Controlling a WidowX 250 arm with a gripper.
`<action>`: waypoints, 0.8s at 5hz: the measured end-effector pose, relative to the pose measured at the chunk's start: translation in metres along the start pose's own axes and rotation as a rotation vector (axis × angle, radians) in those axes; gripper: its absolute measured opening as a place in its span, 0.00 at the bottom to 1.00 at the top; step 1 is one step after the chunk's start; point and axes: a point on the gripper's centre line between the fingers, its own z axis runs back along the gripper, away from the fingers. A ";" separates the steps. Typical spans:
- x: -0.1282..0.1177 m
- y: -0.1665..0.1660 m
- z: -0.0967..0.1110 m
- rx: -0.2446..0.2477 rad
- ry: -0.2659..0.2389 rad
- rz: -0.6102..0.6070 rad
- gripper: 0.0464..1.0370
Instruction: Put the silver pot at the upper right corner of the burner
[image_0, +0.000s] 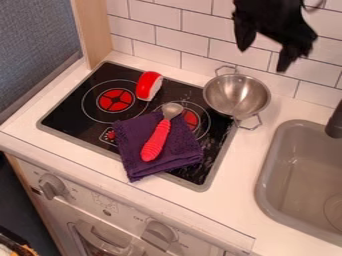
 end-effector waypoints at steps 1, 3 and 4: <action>0.002 0.000 0.004 -0.004 -0.015 -0.001 0.97; 0.002 0.000 0.004 -0.003 -0.014 -0.002 0.97; 0.002 0.000 0.004 -0.003 -0.014 -0.002 0.97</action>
